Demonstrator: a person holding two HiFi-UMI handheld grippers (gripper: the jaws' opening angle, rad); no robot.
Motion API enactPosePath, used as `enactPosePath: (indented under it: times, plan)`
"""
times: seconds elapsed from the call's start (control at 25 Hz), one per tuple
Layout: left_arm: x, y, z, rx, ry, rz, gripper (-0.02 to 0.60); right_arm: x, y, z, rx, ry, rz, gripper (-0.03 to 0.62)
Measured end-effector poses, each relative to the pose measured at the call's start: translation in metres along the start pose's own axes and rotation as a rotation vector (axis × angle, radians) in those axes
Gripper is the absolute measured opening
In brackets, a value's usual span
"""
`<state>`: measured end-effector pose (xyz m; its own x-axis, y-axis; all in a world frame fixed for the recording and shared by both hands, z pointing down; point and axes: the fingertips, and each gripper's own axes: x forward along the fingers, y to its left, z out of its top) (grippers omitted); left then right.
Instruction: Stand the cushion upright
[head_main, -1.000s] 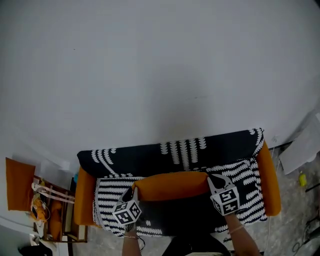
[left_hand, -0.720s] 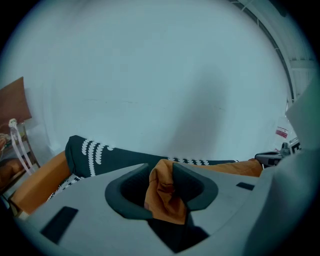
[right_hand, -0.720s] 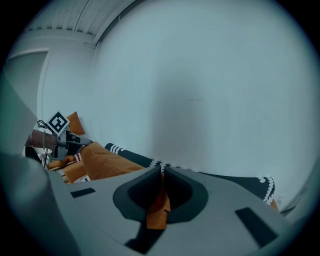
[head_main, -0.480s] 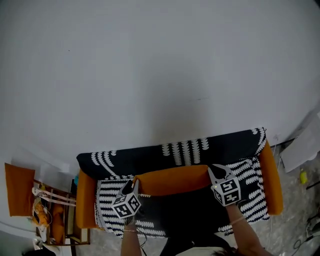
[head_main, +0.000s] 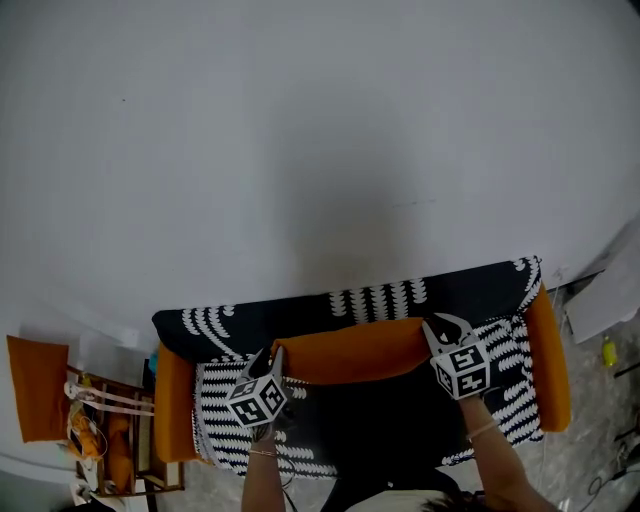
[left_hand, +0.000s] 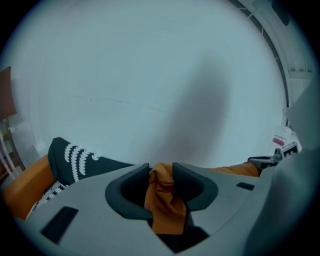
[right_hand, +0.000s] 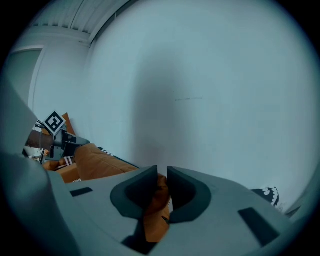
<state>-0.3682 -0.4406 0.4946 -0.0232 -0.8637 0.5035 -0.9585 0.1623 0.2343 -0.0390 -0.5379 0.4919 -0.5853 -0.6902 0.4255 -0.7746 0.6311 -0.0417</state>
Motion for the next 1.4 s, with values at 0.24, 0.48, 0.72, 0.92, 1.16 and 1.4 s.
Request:
enactPosePath:
  times: [0.24,0.48,0.72,0.92,1.16,1.4]
  plan:
    - [0.029,0.003,0.017,-0.001,0.002,-0.01,0.159,0.03,-0.014,0.013,-0.016,0.006,-0.003,0.064]
    - [0.055,0.006,0.03,0.0,0.004,-0.017,0.158,0.057,-0.026,0.022,-0.039,0.012,-0.005,0.061]
    - [0.078,0.009,0.042,-0.007,0.001,-0.021,0.158,0.082,-0.036,0.031,-0.074,0.029,-0.012,0.058]
    - [0.1,0.017,0.052,-0.02,0.003,-0.027,0.158,0.106,-0.042,0.04,-0.09,0.037,-0.021,0.057]
    - [0.12,0.024,0.06,-0.035,0.006,-0.03,0.158,0.127,-0.048,0.047,-0.094,0.043,-0.036,0.057]
    - [0.134,0.027,0.066,-0.038,0.009,-0.035,0.158,0.142,-0.054,0.051,-0.094,0.051,-0.048,0.057]
